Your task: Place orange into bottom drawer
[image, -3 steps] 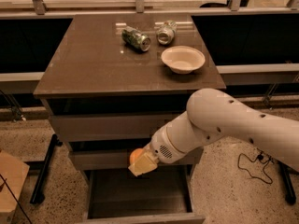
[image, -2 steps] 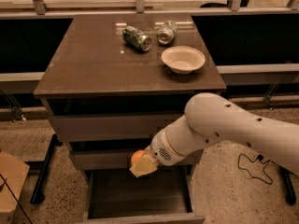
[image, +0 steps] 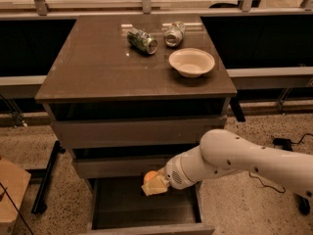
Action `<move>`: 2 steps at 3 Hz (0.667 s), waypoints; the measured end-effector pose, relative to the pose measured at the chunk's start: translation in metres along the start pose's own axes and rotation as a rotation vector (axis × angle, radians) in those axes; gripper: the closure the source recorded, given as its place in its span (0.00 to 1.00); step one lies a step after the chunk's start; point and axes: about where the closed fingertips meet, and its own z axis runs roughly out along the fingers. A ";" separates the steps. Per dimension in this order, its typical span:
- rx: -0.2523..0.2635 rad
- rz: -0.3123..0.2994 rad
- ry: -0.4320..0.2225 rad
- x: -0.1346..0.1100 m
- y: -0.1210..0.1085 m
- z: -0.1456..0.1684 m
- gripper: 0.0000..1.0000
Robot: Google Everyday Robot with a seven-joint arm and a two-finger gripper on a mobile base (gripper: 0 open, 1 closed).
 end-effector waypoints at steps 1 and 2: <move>-0.033 0.071 -0.045 0.020 -0.027 0.033 1.00; -0.095 0.178 -0.086 0.054 -0.051 0.072 1.00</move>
Offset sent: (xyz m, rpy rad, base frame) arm 0.0230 -0.0259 -0.1509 0.2227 0.1693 -0.2068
